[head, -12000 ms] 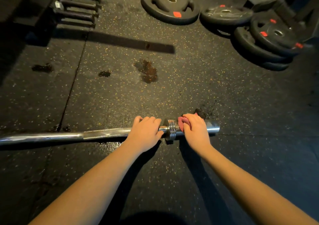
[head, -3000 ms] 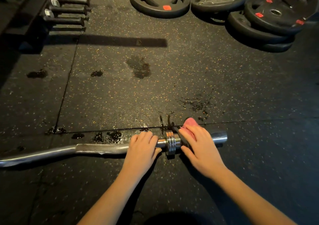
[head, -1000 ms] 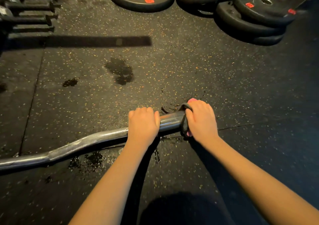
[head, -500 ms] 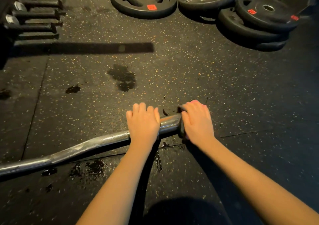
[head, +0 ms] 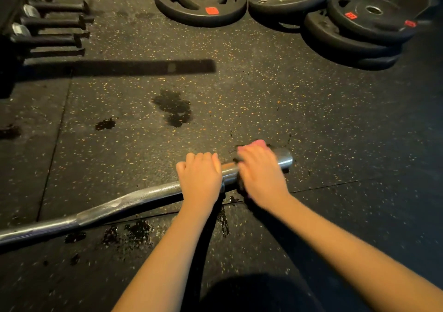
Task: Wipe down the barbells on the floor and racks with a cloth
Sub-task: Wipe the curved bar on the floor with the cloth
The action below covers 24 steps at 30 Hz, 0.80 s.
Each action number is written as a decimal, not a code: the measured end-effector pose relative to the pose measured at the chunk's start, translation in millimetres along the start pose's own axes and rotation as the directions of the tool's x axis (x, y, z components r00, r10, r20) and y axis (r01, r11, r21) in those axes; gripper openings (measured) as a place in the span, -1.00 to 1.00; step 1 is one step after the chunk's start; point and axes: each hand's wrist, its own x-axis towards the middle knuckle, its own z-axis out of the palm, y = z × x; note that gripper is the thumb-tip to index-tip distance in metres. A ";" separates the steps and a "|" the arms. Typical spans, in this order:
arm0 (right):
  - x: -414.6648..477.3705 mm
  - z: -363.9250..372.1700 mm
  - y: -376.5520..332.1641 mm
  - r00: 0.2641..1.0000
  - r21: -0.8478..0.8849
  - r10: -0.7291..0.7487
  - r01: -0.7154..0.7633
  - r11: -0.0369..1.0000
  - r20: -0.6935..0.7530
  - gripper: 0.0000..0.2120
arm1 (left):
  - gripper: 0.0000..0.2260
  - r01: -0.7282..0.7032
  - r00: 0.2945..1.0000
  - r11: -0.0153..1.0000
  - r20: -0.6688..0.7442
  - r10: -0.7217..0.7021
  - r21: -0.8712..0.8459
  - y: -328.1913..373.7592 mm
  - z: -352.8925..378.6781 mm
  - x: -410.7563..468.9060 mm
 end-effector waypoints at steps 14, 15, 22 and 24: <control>-34.2 -11.6 20.5 0.988 -0.006 -0.076 0.077 0.997 0.131 -0.47 | -0.61 -0.021 0.999 0.978 0.031 0.028 -0.208 -1.3 -4.6 -30.6; -38.4 -14.8 24.5 0.975 -0.012 -0.133 0.137 0.990 0.179 -0.41 | -0.64 -0.028 0.999 0.977 0.024 0.034 -0.213 -0.7 -5.5 -34.0; -29.2 -28.0 63.0 0.986 -0.061 0.111 -0.104 0.993 0.122 -0.41 | -0.49 -0.140 0.988 0.965 0.033 0.151 -0.224 -5.8 -14.8 -57.3; -43.5 -16.7 37.4 0.993 -0.039 0.042 -0.038 0.999 0.109 -0.44 | -0.51 -0.157 0.985 0.961 0.039 0.171 -0.229 -5.8 -16.5 -63.1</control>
